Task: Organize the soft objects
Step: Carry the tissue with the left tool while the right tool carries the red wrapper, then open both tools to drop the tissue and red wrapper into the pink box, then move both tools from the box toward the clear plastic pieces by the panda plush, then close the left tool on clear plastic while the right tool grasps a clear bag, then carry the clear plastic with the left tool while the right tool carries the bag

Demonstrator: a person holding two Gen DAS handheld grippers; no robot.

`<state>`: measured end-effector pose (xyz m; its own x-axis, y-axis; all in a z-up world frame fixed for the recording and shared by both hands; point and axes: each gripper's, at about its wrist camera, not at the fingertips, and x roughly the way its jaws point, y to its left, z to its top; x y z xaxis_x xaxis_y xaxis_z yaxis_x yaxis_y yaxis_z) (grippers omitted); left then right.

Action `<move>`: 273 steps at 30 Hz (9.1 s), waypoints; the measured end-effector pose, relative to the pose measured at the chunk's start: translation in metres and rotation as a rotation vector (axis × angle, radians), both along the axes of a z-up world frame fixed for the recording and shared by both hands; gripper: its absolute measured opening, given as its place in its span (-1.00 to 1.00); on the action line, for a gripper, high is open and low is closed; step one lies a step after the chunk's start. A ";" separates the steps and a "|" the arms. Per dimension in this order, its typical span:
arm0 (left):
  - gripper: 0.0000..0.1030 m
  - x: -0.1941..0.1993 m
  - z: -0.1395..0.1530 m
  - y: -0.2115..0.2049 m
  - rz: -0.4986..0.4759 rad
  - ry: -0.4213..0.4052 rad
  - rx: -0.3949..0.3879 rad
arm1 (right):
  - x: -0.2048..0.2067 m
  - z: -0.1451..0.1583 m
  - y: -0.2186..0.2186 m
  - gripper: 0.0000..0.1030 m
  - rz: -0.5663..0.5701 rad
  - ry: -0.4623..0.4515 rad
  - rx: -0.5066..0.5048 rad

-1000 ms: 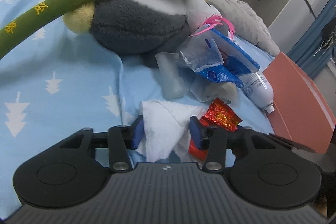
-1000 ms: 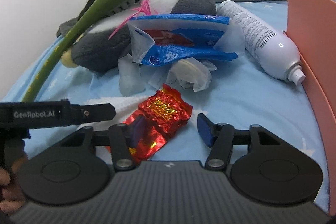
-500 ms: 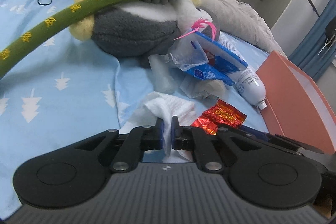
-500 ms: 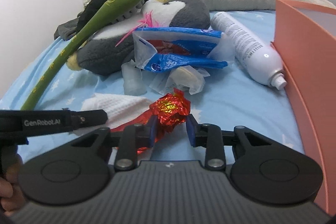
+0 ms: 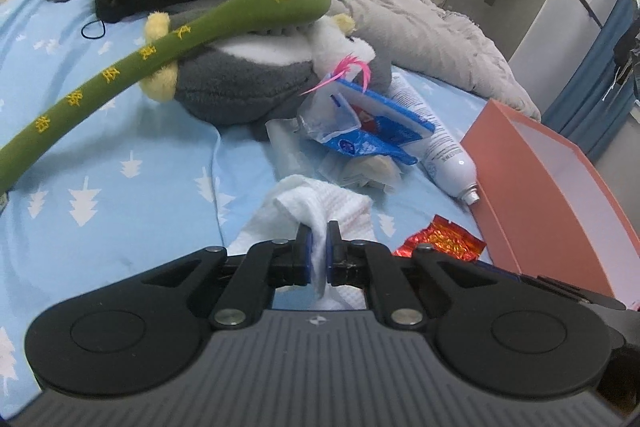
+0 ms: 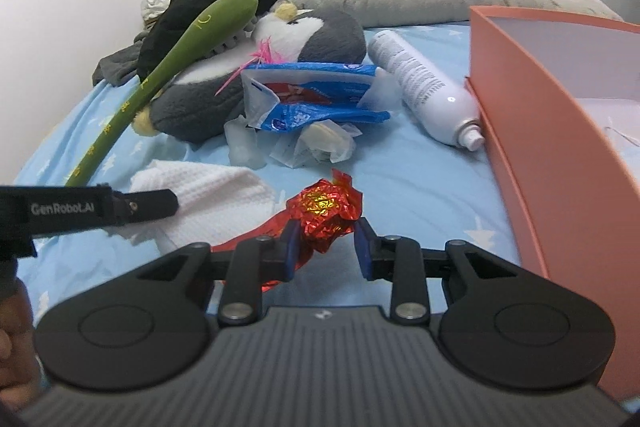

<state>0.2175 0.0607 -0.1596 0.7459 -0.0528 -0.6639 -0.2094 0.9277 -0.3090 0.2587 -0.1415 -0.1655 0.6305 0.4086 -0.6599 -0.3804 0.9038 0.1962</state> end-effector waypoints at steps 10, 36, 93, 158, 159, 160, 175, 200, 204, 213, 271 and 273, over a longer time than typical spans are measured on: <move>-0.85 -0.034 0.024 -0.011 -0.016 -0.041 0.008 | -0.042 0.026 -0.011 -0.37 0.022 -0.017 -0.057; -0.85 -0.097 0.105 -0.037 -0.075 -0.154 0.014 | -0.094 0.108 -0.042 -0.37 0.005 -0.130 -0.035; -0.24 0.161 0.065 -0.291 -0.555 0.086 0.027 | 0.024 0.086 -0.256 -0.18 -0.372 0.085 -0.078; -0.16 -0.082 0.102 -0.118 -0.287 -0.081 0.102 | -0.128 0.103 -0.130 -0.03 -0.181 -0.109 0.036; -0.16 -0.085 0.103 -0.113 -0.274 -0.080 0.106 | -0.129 0.103 -0.125 -0.03 -0.171 -0.104 0.044; -0.16 -0.087 0.104 -0.108 -0.262 -0.081 0.109 | -0.129 0.102 -0.121 -0.03 -0.161 -0.099 0.050; -0.16 -0.106 0.073 -0.046 -0.108 -0.050 0.029 | -0.124 0.088 -0.060 -0.03 -0.026 -0.050 0.001; -0.04 -0.024 -0.011 0.022 0.003 -0.010 -0.086 | -0.051 0.040 -0.019 -0.02 -0.012 -0.044 -0.039; -0.04 0.005 -0.024 0.034 0.026 0.015 -0.091 | -0.030 0.031 -0.012 0.26 -0.014 -0.063 -0.056; -0.04 0.064 -0.046 0.047 0.029 0.016 -0.145 | 0.036 0.000 0.003 0.30 -0.005 0.005 0.005; -0.76 0.023 -0.016 0.022 -0.017 0.011 -0.120 | 0.017 0.011 0.007 -0.43 -0.006 0.026 -0.058; -0.76 0.013 -0.009 0.016 -0.025 0.020 -0.116 | 0.007 0.017 0.002 -0.43 -0.014 0.021 -0.063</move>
<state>0.2307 0.0770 -0.1689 0.7298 -0.1484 -0.6674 -0.1944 0.8908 -0.4107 0.2654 -0.1400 -0.1483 0.6218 0.3571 -0.6970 -0.3642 0.9198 0.1463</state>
